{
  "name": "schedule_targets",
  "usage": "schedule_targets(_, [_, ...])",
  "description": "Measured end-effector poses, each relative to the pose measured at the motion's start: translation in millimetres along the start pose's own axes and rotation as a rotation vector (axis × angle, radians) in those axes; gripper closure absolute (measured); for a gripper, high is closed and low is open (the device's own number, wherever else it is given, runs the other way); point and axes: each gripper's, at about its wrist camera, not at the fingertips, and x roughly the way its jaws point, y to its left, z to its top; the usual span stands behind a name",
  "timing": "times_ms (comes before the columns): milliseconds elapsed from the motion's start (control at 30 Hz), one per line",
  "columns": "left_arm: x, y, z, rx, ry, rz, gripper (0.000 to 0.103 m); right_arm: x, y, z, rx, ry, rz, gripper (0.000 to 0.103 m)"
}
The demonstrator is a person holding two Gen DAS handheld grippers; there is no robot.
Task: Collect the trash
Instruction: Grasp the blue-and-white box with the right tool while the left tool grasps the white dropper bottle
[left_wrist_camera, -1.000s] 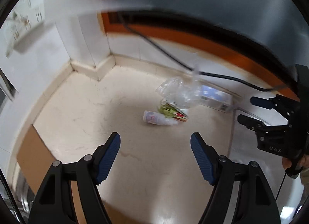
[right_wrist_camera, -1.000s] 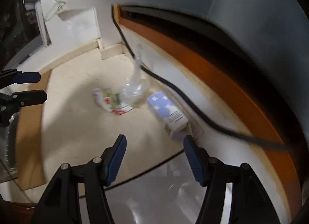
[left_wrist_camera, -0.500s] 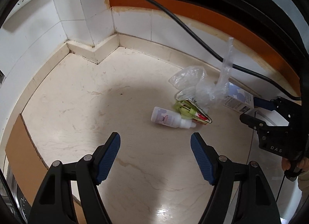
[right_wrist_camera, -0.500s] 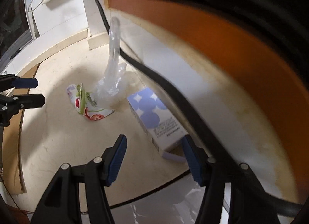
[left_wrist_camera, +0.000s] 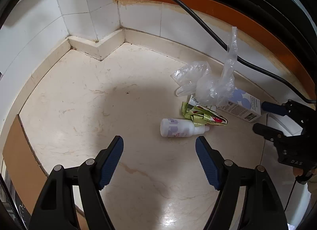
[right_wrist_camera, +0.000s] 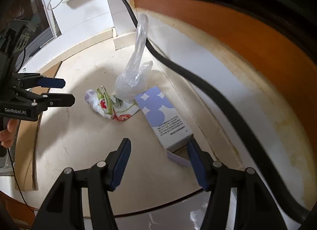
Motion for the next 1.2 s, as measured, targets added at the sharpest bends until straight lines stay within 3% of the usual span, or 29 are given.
schedule_targets(200, [1.2,-7.0,2.0,0.06,0.002,-0.015,0.029,-4.6,2.7,1.4,-0.044,-0.049,-0.031,0.044])
schedule_targets(433, [12.6,-20.9,5.0,0.233,0.05,-0.043,0.029,14.5,4.4,14.3,-0.074,-0.061,-0.03,0.044])
schedule_targets(667, [28.9,-29.7,19.1,0.401,0.07,-0.049,0.029,34.0,3.1,16.2,-0.106,-0.011,-0.002,0.048])
schedule_targets(733, [33.0,-34.2,20.8,0.445,0.079,-0.063,0.029,38.0,2.6,15.6,-0.106,0.001,0.007,0.054])
schedule_targets(800, [37.0,-40.9,21.3,0.512,0.084,-0.068,0.029,42.7,3.5,15.0,-0.11,0.019,0.023,0.067])
schedule_targets(833, [38.9,-45.2,20.4,0.549,0.092,-0.075,0.03,43.5,3.7,13.8,-0.113,0.023,0.029,0.067])
schedule_targets(967, [47.0,-58.2,14.8,0.671,0.139,-0.088,0.044,41.3,5.0,10.4,-0.112,0.021,0.035,0.067])
schedule_targets(1100, [51.6,-62.7,12.6,0.707,0.169,-0.086,0.063,40.5,5.1,9.6,-0.102,0.022,0.035,0.068])
schedule_targets(1200, [52.0,-61.8,10.2,0.694,0.176,-0.093,0.064,40.8,2.5,9.6,-0.089,0.025,0.037,0.068])
